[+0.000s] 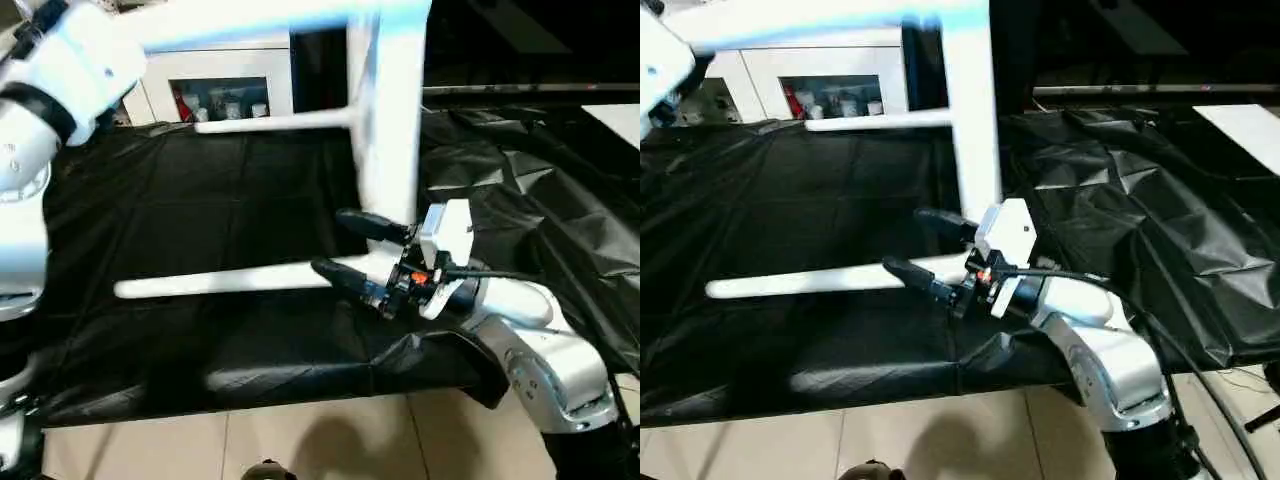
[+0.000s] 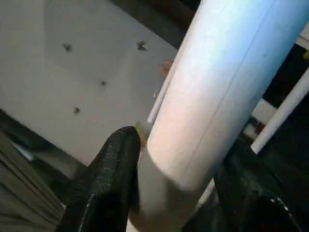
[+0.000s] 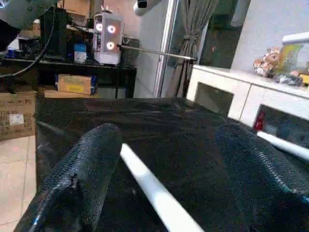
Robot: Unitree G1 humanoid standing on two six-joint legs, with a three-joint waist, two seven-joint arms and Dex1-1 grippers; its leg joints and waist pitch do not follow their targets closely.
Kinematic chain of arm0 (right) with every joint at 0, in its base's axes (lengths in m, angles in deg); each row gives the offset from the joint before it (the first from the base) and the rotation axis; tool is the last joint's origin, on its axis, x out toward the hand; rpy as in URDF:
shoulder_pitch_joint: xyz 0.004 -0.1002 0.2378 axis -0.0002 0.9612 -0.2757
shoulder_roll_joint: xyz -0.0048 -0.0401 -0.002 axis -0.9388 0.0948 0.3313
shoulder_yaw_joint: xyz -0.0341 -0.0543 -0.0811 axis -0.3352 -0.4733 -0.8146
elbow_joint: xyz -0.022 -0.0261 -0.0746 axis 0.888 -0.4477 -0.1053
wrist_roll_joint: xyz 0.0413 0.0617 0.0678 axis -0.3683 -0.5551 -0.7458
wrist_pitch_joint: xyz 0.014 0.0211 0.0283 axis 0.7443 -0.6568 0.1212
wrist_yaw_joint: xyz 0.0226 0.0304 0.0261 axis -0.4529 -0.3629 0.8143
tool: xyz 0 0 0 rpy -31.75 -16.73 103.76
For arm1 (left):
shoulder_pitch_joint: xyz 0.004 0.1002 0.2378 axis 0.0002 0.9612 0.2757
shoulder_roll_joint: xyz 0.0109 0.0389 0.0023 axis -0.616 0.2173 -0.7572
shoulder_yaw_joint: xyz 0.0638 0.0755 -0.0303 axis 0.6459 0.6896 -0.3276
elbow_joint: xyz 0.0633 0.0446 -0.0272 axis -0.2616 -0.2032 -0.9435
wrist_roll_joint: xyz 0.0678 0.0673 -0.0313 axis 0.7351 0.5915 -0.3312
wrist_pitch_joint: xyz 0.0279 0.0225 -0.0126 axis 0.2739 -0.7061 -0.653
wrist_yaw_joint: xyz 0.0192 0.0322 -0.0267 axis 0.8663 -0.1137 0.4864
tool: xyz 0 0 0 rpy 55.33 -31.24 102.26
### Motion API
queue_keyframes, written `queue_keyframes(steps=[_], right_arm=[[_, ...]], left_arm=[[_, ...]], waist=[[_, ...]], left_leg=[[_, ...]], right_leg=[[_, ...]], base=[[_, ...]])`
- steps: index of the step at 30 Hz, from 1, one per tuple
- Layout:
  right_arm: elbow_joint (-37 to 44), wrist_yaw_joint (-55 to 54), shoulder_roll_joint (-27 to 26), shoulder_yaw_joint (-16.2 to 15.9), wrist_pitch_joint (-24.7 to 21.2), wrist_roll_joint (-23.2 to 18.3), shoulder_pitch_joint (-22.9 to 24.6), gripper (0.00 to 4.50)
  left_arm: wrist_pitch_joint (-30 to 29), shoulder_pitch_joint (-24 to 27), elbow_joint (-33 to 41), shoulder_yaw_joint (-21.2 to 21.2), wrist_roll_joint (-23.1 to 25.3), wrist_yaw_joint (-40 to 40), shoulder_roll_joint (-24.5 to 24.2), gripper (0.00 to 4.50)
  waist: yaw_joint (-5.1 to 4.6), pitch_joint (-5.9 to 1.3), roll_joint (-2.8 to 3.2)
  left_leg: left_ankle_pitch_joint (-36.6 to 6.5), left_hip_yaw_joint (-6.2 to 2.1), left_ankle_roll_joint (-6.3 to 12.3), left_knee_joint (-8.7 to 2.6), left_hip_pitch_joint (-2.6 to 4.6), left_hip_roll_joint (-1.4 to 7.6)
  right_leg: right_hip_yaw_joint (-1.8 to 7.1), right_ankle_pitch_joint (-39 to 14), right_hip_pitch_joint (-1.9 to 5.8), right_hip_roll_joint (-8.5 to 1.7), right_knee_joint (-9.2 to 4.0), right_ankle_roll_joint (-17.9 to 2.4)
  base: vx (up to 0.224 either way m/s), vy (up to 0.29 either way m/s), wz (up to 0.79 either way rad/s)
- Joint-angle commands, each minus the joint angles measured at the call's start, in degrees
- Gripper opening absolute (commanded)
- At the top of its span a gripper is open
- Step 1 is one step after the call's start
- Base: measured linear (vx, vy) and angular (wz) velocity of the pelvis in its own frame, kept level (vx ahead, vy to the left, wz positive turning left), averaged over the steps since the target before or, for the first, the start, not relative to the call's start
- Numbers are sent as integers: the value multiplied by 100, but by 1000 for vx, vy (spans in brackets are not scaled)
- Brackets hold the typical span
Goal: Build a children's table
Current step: Flip table
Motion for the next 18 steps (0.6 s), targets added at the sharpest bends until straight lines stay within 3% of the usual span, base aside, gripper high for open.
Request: queue_keyframes(steps=[1,2,7,11,14,15,18], right_arm=[[-77,42,52,109,67,34,-44,355],[-100,53,74,111,84,39,-49,355],[-107,62,80,115,95,50,-50,355],[-124,-290,-28,236,123,174,145,355],[-256,-643,-178,416,106,190,197,355],[-291,-728,-232,505,45,100,246,381],[-340,-692,-203,670,-49,-111,613,400]], left_arm=[[-1007,-61,-221,-599,-916,104,522,211],[-1278,-104,-199,-679,-879,150,602,212],[-1381,-118,-186,-705,-827,163,627,212],[-1993,-56,161,-953,-732,490,1110,212],[-2161,5,287,-1063,-753,635,1334,212],[-2202,49,357,-1100,-778,702,1437,212],[-2303,238,564,-1168,-830,896,1663,211]], waist=[[-26,-314,-122],[-26,-316,-110],[-45,-324,-101],[-56,-308,-100],[-72,-308,-122],[-77,-308,-147],[-68,-307,-147]], left_leg=[[-1499,-173,-39,-433,195,294],[-1393,-165,-6,-423,196,295],[-1314,-163,78,-408,177,278],[-1505,-164,41,-432,213,305],[-1544,-169,12,-447,202,295],[-1552,-161,13,-444,206,293],[-1559,-159,37,-442,206,295]], right_leg=[[230,-1449,48,-424,-526,-812],[228,-1363,46,-419,-522,-837],[213,-1337,60,-400,-528,-861],[222,-1527,27,-396,-568,-831],[218,-1636,41,-404,-577,-802],[217,-1656,37,-396,-586,-793],[221,-1707,50,-409,-605,-755]], base=[[0,0,0],[0,0,0],[0,0,0],[0,0,0],[0,0,0],[0,0,0],[0,0,0]])
